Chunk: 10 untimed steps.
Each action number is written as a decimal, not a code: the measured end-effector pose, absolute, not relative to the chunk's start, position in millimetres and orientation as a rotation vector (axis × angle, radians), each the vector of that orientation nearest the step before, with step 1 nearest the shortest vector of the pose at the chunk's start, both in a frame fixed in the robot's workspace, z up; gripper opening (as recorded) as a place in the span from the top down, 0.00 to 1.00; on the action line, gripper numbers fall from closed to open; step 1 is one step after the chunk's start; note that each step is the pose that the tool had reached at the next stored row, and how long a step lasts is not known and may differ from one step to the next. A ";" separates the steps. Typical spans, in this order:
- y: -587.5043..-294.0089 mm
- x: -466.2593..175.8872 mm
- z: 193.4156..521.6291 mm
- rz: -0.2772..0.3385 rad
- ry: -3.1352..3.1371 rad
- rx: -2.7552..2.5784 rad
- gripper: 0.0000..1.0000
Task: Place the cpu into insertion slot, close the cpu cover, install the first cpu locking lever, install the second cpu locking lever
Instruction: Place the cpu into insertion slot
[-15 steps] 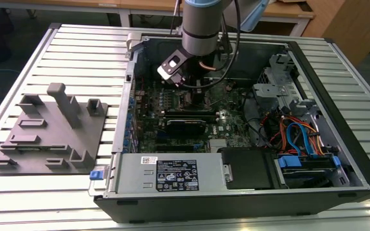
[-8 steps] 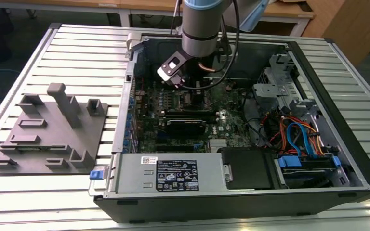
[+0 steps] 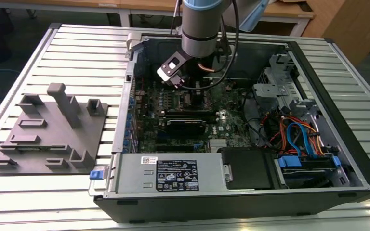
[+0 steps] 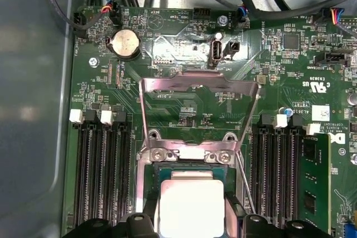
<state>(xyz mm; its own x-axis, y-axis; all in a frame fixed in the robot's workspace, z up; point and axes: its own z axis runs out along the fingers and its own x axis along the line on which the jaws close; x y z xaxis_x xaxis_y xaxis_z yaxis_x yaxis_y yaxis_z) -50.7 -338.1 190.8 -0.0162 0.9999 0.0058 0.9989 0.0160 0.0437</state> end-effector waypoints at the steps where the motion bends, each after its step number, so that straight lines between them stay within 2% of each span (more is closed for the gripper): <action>1: -338.1 -50.7 190.8 0.055 2.218 2.187 0.46; 10: -337.9 -52.5 190.7 0.055 2.196 2.209 0.46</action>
<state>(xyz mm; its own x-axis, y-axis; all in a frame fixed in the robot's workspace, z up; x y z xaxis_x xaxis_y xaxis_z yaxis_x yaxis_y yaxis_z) -52.5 -337.9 190.7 0.0056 1.0000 0.0062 0.9990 -0.0059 0.0437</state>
